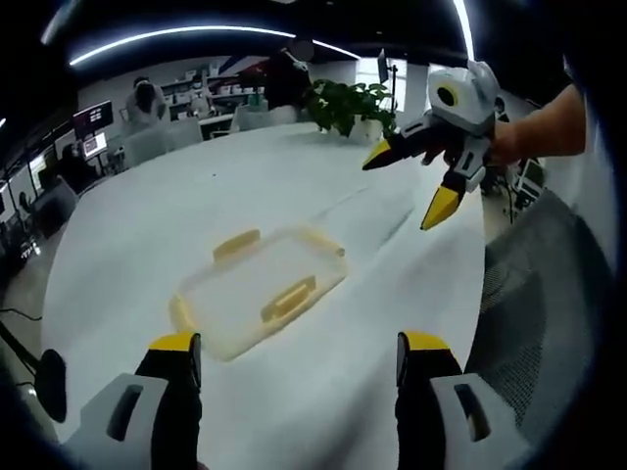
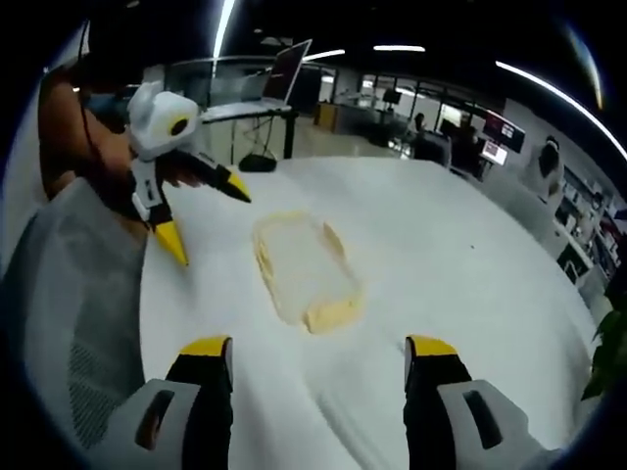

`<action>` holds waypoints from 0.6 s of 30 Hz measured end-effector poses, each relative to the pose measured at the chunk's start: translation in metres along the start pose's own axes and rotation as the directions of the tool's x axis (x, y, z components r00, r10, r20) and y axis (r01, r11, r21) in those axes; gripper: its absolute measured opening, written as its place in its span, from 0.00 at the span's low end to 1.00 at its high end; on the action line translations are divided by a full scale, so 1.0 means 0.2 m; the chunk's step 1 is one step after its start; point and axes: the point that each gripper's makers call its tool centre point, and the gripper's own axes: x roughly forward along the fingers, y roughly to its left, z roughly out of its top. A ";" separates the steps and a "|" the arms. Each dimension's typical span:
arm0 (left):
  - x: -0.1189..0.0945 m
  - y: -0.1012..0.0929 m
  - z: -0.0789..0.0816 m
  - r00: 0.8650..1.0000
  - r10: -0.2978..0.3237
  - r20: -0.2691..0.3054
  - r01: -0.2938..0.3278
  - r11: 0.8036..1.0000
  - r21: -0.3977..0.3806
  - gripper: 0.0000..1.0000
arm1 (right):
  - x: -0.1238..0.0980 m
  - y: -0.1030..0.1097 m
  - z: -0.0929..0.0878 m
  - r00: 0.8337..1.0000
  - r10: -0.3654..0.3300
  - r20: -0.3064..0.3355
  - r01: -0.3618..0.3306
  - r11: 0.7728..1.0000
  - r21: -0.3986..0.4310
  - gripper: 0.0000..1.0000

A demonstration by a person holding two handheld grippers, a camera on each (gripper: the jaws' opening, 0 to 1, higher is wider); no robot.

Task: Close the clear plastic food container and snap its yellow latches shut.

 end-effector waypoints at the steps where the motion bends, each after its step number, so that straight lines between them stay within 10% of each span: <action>1: 0.00 0.00 0.00 1.000 0.001 0.000 -0.001 1.000 0.003 0.82 | 0.01 0.00 0.00 1.000 0.003 -0.001 -0.003 1.000 -0.006 0.71; 18: 0.03 0.11 0.02 1.000 -0.001 -0.012 0.001 0.999 0.039 0.81 | 0.10 -0.03 0.05 0.998 0.051 -0.036 -0.054 0.995 -0.083 0.71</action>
